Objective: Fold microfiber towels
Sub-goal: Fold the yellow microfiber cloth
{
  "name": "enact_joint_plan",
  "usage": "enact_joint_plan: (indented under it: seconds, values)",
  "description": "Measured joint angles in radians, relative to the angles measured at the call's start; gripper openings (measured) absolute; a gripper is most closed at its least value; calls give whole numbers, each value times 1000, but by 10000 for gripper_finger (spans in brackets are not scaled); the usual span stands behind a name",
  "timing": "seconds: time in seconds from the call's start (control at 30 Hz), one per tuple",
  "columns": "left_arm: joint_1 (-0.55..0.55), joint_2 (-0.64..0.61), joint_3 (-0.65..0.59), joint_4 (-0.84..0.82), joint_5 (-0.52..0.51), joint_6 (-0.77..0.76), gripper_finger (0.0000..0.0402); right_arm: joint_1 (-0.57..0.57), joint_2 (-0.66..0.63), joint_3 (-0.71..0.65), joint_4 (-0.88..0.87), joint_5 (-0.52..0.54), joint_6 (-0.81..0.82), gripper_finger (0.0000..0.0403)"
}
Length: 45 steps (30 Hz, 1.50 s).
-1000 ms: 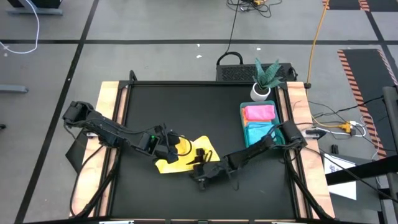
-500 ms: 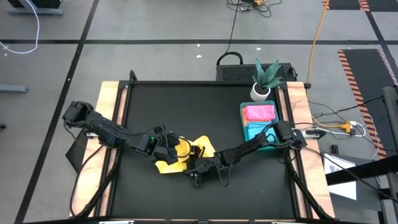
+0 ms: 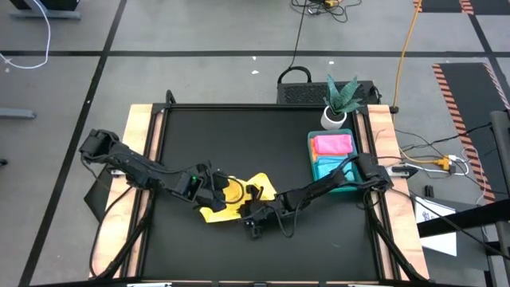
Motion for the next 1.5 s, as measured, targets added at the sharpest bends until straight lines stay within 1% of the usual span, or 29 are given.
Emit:
enact_joint_plan:
  seconds: [0.1,0.2,0.27,0.37,0.43,0.5,0.6,0.7,0.73,0.83,0.9,0.97,1.03,1.13,1.2,1.27,1.33,1.5]
  values:
    - [-28,-35,19,-48,5,5,8,27,-85,0,-94,64,8,11]
    - [-69,-90,47,-86,2,5,10,68,-178,-11,-173,162,6,7]
    - [-111,-131,72,-72,1,15,18,101,-255,-46,-186,211,4,3]
    - [-185,-192,107,-47,24,30,20,158,-388,-118,-140,234,7,3]
    - [-241,-224,135,-24,64,28,12,197,-470,-168,-49,226,8,3]
    - [-302,-244,167,24,93,28,6,241,-548,-222,86,179,-1,2]
    - [-401,-258,222,112,114,61,12,293,-621,-274,305,44,-29,2]
    - [-484,-258,281,228,94,143,22,336,-655,-296,454,-49,-54,1]
    - [-503,-259,294,244,76,177,23,344,-662,-296,493,-62,-63,1]
    - [-535,-261,313,270,-14,246,15,369,-682,-296,569,-37,-108,1]
    - [-530,-262,310,228,-96,253,7,370,-690,-296,546,61,-136,1]
    - [-513,-261,309,135,-167,219,8,365,-693,-296,486,183,-156,1]
    - [-480,-250,307,14,-227,138,14,351,-694,-296,405,293,-156,1]
    - [-415,-236,262,-131,-298,10,17,310,-693,-301,252,391,-84,1]
    - [-366,-237,203,-150,-316,-40,11,272,-692,-343,200,422,-17,1]
    - [-314,-238,129,-136,-317,-56,6,225,-691,-414,200,441,43,0]
    - [-258,-236,48,-102,-316,-59,8,170,-691,-501,234,443,103,0]
    - [-119,-237,-148,55,-316,-58,25,6,-680,-724,383,440,219,0]
